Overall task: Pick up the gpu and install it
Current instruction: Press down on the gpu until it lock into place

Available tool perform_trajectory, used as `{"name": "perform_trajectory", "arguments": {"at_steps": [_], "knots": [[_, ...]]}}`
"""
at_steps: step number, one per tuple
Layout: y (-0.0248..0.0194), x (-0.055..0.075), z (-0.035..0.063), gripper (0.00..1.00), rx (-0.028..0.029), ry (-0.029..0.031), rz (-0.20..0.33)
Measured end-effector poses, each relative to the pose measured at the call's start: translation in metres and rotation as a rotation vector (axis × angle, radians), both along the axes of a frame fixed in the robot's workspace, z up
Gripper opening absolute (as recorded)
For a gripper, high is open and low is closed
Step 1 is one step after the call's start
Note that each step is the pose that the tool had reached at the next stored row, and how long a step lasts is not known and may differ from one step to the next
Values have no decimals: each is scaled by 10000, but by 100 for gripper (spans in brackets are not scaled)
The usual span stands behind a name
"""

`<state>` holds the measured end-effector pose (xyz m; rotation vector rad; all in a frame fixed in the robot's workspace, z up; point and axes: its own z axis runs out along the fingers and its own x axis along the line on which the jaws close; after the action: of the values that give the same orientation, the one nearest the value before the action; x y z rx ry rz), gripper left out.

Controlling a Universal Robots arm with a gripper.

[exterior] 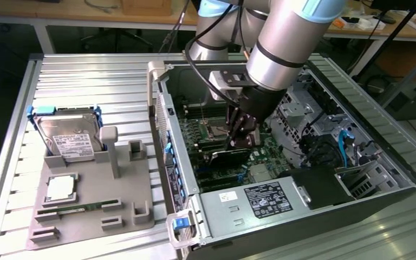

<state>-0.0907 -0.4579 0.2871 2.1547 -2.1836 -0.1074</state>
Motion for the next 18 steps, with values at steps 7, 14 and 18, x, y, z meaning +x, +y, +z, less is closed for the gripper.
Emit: {"name": "perform_trajectory", "arguments": {"at_steps": [7, 14, 18], "knots": [[0, 0, -1, 11, 1, -1, 1], [0, 0, -24, 11, 1, -4, 1], [3, 0, -111, 11, 1, -19, 0]]}}
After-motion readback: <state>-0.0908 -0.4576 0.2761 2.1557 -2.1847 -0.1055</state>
